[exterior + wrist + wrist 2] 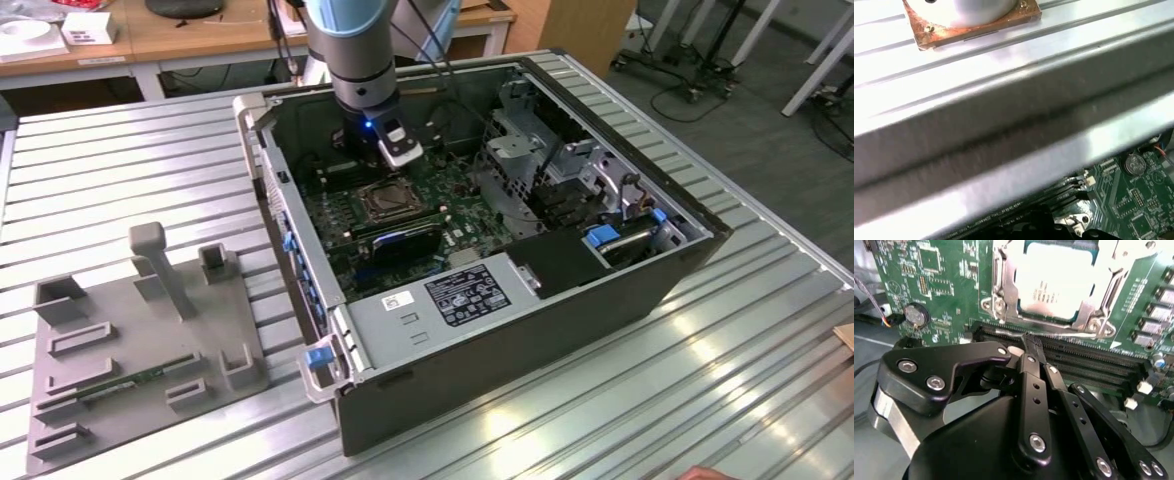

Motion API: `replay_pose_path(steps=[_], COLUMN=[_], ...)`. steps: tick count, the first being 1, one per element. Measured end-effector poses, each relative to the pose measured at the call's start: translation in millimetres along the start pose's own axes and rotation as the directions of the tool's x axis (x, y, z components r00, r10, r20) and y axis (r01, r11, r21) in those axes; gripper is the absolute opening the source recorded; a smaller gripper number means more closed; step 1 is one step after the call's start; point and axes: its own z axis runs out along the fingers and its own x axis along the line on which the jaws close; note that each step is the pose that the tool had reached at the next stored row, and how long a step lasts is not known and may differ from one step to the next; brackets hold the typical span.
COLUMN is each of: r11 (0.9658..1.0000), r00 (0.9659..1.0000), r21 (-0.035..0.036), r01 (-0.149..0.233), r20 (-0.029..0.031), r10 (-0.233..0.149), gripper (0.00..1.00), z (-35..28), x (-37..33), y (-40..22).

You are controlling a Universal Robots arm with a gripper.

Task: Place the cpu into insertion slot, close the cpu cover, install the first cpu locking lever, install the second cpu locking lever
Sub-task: 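Install the first cpu locking lever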

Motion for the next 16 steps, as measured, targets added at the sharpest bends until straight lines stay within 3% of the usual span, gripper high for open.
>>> replay_pose_path(steps=[10,16], r11=[1.0000,1.0000], r00=[1.0000,1.0000], r21=[0.0001,0.0001], r01=[0.000,0.000], r20=[0.0000,0.0001], r10=[0.000,0.000], gripper=[0.10,0.10], z=[-0.7,-9.3], x=[0.6,-0.7], y=[2.0,4.5])
